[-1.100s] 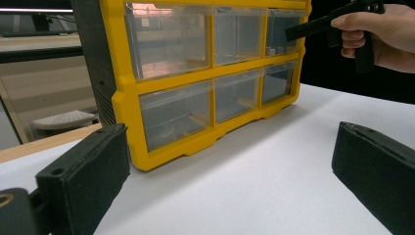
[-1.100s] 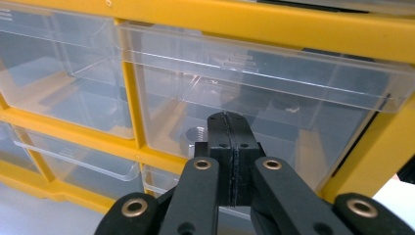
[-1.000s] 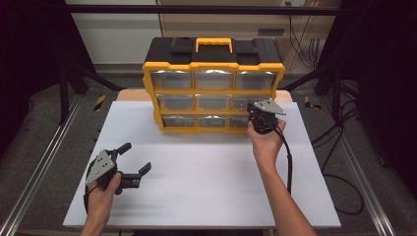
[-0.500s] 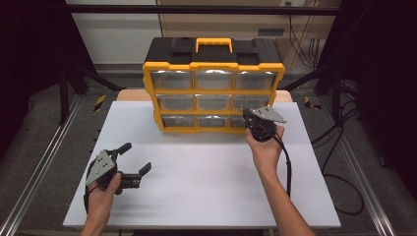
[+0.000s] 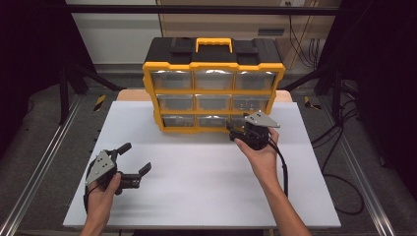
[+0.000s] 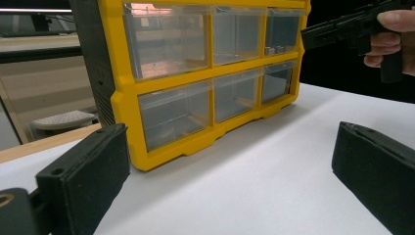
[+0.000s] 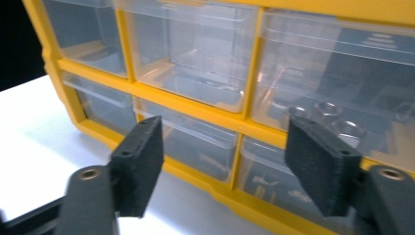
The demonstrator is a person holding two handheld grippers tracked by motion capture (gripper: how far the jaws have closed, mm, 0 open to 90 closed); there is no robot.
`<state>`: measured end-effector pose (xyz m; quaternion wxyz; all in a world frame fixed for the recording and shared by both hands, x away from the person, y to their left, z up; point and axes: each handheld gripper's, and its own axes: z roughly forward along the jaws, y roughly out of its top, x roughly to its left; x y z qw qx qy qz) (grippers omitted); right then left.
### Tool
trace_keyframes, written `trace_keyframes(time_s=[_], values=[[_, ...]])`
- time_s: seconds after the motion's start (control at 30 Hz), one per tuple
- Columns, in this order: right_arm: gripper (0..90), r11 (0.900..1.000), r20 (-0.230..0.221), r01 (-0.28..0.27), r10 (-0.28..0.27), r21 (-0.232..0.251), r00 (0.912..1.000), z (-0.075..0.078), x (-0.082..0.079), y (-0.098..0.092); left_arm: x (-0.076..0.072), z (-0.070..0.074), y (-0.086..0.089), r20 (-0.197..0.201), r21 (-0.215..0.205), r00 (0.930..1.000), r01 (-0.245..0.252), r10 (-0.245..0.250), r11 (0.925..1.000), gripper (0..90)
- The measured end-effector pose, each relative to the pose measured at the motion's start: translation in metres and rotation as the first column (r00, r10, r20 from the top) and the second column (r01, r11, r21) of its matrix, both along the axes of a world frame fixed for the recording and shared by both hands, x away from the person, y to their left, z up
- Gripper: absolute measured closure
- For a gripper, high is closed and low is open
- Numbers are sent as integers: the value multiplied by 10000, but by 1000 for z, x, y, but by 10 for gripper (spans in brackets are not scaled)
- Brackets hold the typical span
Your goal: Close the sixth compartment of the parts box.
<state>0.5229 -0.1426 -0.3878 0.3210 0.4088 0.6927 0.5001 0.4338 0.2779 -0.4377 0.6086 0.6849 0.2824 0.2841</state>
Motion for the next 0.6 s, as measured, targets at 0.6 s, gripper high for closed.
trace_keyframes(time_s=[0.6], values=[[166, 9959, 592, -879, 891, -228, 9943, -7, -23, 0, -1, 0, 0, 14, 63, 10000, 21, -21, 10000, 8]])
